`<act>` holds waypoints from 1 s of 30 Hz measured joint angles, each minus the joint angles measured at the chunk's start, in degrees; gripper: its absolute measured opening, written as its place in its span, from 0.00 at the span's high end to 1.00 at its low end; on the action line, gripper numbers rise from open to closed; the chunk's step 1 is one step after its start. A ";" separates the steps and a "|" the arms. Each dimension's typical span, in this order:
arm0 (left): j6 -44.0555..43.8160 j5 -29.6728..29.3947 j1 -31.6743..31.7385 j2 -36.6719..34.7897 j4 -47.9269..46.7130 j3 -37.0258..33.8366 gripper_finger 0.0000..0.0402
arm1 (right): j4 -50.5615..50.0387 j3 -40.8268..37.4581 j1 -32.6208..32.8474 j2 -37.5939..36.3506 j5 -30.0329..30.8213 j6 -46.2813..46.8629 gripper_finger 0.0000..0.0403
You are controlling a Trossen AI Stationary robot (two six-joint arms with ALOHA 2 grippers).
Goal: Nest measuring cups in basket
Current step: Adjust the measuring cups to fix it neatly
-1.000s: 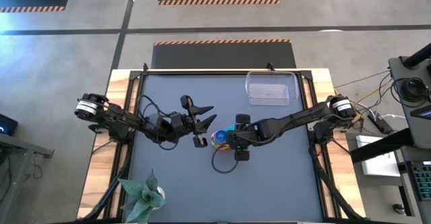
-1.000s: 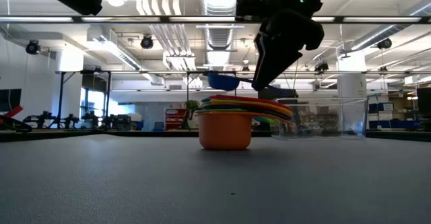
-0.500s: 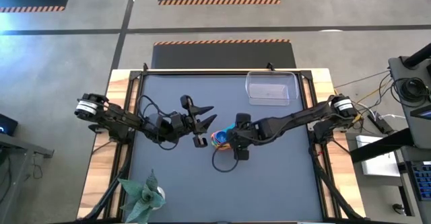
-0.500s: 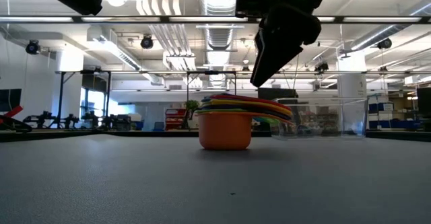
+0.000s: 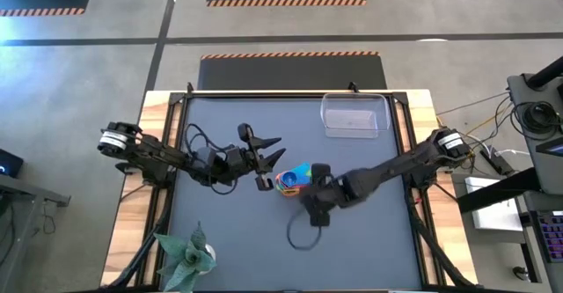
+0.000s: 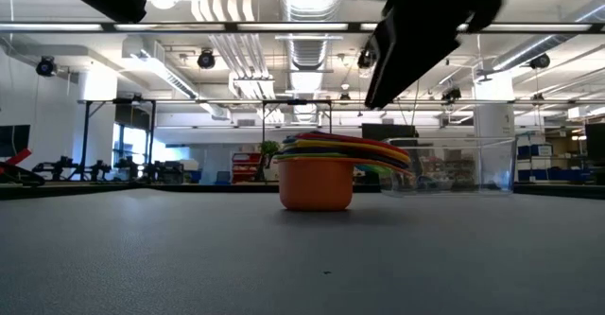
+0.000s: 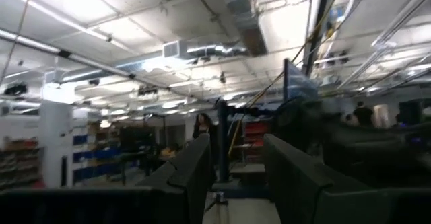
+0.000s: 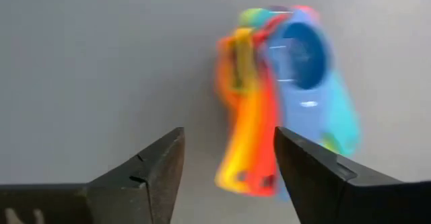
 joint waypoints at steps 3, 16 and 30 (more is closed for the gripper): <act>-1.84 -1.21 1.51 0.00 -3.05 0.00 0.71 | 0.33 0.00 3.31 -0.04 2.14 2.17 0.51; -21.38 -0.21 11.04 0.00 -19.50 0.00 0.89 | 1.69 -1.95 8.04 -0.09 6.36 6.33 0.70; -21.92 2.45 13.46 6.79 -43.34 14.28 1.00 | 3.64 -3.06 8.02 0.27 5.83 5.20 0.97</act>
